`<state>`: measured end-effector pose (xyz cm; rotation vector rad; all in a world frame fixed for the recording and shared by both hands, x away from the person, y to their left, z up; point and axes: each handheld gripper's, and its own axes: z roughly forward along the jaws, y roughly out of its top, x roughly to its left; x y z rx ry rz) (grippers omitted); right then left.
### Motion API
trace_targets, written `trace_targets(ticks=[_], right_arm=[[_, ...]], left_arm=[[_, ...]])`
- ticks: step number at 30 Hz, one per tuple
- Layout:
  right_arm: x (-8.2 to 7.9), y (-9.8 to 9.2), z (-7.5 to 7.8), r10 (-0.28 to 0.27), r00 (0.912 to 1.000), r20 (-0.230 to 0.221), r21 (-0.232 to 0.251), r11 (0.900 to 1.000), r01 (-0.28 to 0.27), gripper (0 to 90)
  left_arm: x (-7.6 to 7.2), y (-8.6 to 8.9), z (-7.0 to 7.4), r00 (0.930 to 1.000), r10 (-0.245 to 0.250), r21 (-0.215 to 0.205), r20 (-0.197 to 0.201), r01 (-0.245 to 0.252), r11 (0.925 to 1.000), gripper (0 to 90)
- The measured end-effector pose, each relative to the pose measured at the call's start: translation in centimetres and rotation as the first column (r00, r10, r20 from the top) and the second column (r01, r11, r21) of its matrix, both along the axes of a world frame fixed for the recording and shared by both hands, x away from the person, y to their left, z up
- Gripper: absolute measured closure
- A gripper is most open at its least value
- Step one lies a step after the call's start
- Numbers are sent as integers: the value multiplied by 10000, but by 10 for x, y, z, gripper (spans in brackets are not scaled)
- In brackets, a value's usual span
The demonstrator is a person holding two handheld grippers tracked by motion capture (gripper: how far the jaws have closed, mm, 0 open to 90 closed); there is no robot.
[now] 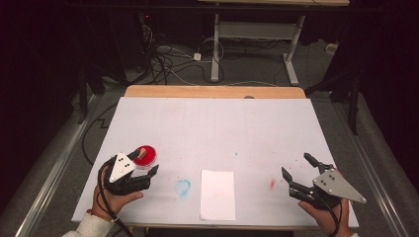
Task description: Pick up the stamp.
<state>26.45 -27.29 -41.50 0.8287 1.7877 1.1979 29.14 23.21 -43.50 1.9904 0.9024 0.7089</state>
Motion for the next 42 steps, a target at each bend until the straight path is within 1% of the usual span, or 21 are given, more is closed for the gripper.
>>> trace_targets(ticks=[3,5,7,8,10,12,13,14,17,19,20,22,29,30,33,34,35,36,38,40,42], right_arm=[[-2,2,0,90,9999,55,-16,10000,-90,228],[-3,2,1,34,9997,224,24,10000,-34,236],[-3,2,2,-23,9997,239,88,10000,21,236],[-1,3,2,61,9999,157,102,9999,-63,237],[-1,4,1,45,9999,124,5,10000,-45,237],[0,7,-1,63,10000,-20,-168,9998,-64,239],[0,8,-2,64,10000,-44,-208,9998,-64,239],[0,9,-2,106,9999,-56,-229,9997,-108,239],[0,11,-2,130,9999,-113,-320,9994,-133,239],[2,13,-4,234,9996,-157,-367,9990,-240,239],[3,13,-5,265,9994,-205,-408,9988,-274,239],[6,15,-7,348,9986,-401,-480,9982,-367,239],[8,16,-9,402,9973,-608,-591,9973,-438,239],[8,16,-10,376,9974,-615,-620,9972,-414,239],[8,16,-11,342,9972,-666,-704,9968,-389,239],[8,16,-11,323,9973,-663,-704,9968,-370,239],[9,16,-11,318,9972,-675,-702,9969,-366,239],[9,16,-11,285,9971,-705,-707,9969,-335,239],[10,15,-12,268,9967,-762,-741,9967,-325,239],[10,15,-12,247,9967,-776,-751,9967,-305,239],[9,15,-12,265,9966,-777,-766,9965,-325,239]], left_arm=[[-1,-2,-2,9999,-124,222,-57,125,9997,233],[-1,-3,-2,9998,-169,319,-76,171,9993,233],[0,-3,-2,9997,-194,396,-118,198,9990,233],[0,-4,-3,9997,-166,432,-165,173,9989,233],[0,-3,-3,9994,-212,577,-268,227,9981,233],[-1,-2,-2,9993,-210,595,-315,229,9980,226],[-1,-2,0,9989,-257,576,-396,280,9979,218],[0,-1,1,9982,-281,671,-526,316,9972,216],[2,2,7,9985,-150,850,-521,194,9962,216],[3,6,12,9986,15,814,-523,27,9967,216],[4,7,15,9985,100,774,-529,-59,9970,217],[7,11,19,9980,255,880,-577,-204,9959,217],[28,19,33,9922,689,1175,-1036,-566,9915,227],[31,20,35,9911,758,1202,-1092,-625,9908,235],[42,23,41,9871,762,1178,-1408,-597,9912,258],[46,24,42,9847,746,1186,-1577,-561,9914,258],[51,23,42,9812,693,1254,-1799,-470,9910,258],[54,23,43,9780,736,1416,-1953,-461,9888,268],[62,22,41,9689,766,1618,-2354,-386,9861,285],[69,22,39,9609,846,1686,-2638,-404,9849,289],[74,22,37,9552,873,1714,-2828,-393,9844,295]])
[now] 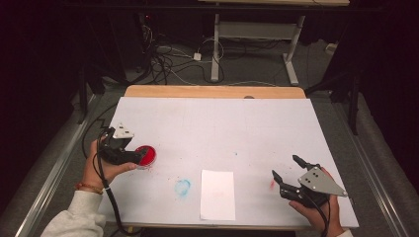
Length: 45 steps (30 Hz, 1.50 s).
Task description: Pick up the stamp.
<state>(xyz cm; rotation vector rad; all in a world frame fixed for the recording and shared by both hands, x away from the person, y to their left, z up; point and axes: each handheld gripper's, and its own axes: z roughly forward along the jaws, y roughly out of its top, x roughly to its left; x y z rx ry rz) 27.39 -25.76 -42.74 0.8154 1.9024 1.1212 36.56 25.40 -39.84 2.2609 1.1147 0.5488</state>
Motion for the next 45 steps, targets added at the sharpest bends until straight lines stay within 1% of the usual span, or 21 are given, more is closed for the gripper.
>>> trace_targets(ticks=[4,5,7,9,10,11,12,13,14,18,19,22,26,27,30,35,38,40,41,43,45], right_arm=[[0,-1,0,-28,10000,14,6,10000,28,241],[0,-1,0,-30,10000,10,-6,10000,30,242],[0,-1,-1,-30,10000,6,-64,10000,30,245],[0,0,-2,-54,10000,-4,-166,9998,54,253],[1,0,-4,-74,9999,-75,-337,9994,71,255],[1,0,-4,-74,9999,-75,-337,9994,71,255],[2,1,-5,-75,9999,-118,-386,9992,70,255],[2,1,-6,-75,9999,-141,-433,9990,68,256],[3,1,-6,-66,9998,-162,-462,9989,58,258],[3,3,-7,-83,9998,-207,-665,9978,69,269],[4,3,-8,-92,9996,-265,-741,9972,72,270],[5,4,-9,-79,9993,-377,-781,9969,49,274],[5,4,-9,-49,9992,-394,-821,9966,16,276],[5,4,-9,-34,9992,-393,-835,9965,1,277],[5,4,-9,-9,9991,-414,-821,9966,-25,278],[5,5,-10,4,9991,-420,-865,9962,-40,278],[5,4,-10,26,9991,-428,-824,9966,-61,280],[5,4,-9,51,9990,-433,-833,9965,-87,280],[5,4,-10,38,9991,-421,-857,9963,-74,282],[5,4,-9,85,9991,-422,-836,9964,-121,283],[5,5,-8,209,9991,-371,-726,9971,-236,281]], left_arm=[[9,-2,-6,9992,-119,121,-378,123,9999,311],[10,-3,-8,9987,-149,208,-482,159,9997,335],[11,-4,-12,9986,-124,457,-521,148,9988,346],[13,-4,-17,9963,-244,531,-820,289,9982,395],[13,-4,-20,9958,-179,614,-901,234,9978,421],[15,-4,-23,9945,-196,659,-1028,264,9975,421],[16,-3,-25,9924,-249,651,-1202,329,9973,458],[17,-3,-27,9907,-245,702,-1339,342,9969,471],[18,-4,-29,9895,-179,804,-1436,297,9963,487],[22,-5,-35,9833,-175,884,-1810,340,9955,560],[22,-6,-35,9828,-194,949,-1838,374,9948,578],[23,-5,-36,9823,-107,919,-1871,284,9954,608],[25,-4,-37,9806,-38,959,-1962,231,9951,617],[25,-4,-37,9805,-29,907,-1964,212,9957,626],[26,-3,-37,9806,43,926,-1959,142,9956,667],[28,-2,-40,9786,122,961,-2053,78,9953,667],[30,-2,-42,9784,197,957,-2056,1,9954,702],[30,-2,-44,9773,217,933,-2106,-20,9956,705],[31,-2,-45,9781,209,946,-2070,-13,9955,711],[31,-2,-45,9790,209,825,-2026,-42,9966,720],[30,-2,-44,9809,211,870,-1932,-43,9962,732]])
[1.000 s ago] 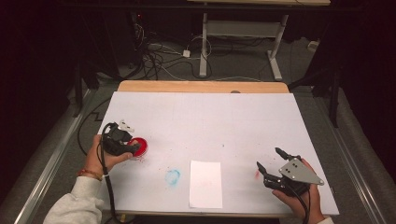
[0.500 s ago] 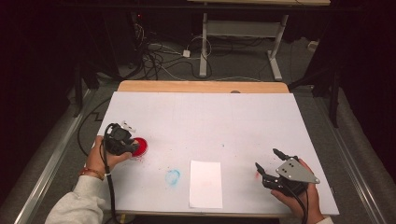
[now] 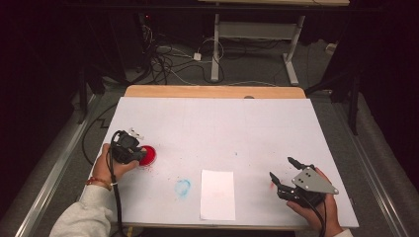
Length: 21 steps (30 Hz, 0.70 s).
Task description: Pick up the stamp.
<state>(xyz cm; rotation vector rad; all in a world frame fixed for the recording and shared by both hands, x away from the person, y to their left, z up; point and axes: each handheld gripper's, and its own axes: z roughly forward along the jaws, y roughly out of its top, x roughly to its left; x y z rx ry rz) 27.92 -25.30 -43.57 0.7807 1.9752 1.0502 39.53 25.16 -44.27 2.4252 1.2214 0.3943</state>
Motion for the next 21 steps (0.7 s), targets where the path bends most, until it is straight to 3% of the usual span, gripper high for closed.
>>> trace_targets(ticks=[6,11,15,21], right_arm=[[3,1,-1,-2,10000,-85,-59,10000,2,277],[5,1,-2,5,9999,-156,-103,9999,-7,277],[4,1,-1,136,9998,-144,13,9999,-136,270],[5,2,-3,178,9996,-198,-69,9998,-179,270]], left_arm=[[0,2,0,10000,-9,-329,40,10,9995,732],[-2,1,2,9996,-204,-280,187,209,9994,733],[-6,-2,7,9969,-566,20,541,566,9984,733],[-10,1,14,9945,-637,-179,828,654,9977,733]])
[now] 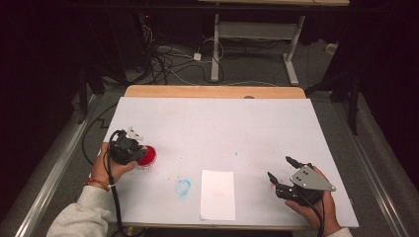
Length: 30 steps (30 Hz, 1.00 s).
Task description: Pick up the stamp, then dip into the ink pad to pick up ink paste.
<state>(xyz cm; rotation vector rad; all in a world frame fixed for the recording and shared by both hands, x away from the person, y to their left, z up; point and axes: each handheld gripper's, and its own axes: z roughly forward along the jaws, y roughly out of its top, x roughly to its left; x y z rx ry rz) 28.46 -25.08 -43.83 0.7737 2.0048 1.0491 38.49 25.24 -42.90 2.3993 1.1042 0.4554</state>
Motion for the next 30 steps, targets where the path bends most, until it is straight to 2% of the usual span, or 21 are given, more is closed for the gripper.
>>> trace_targets(ticks=[5,11,18,22,27,30], right_arm=[[-1,1,-1,122,9999,-27,-150,9998,-122,266],[-3,1,1,164,9998,94,-127,9998,-163,263],[-1,3,0,260,9996,88,-260,9993,-258,263],[-2,2,1,249,9996,120,-250,9994,-245,263],[-4,4,-2,285,9996,72,-435,9987,-281,262],[-5,5,-2,199,9997,105,-580,9981,-193,256]], left_arm=[[-7,2,10,9994,-39,-271,345,49,9996,733],[-14,5,24,9974,-34,-861,718,96,9962,734],[-17,7,28,9978,-81,-861,656,137,9962,734],[-21,7,34,9976,-279,-839,641,332,9959,734],[-25,8,45,9945,-307,-925,999,400,9949,734],[-23,5,43,9951,-475,-838,863,547,9950,734]])
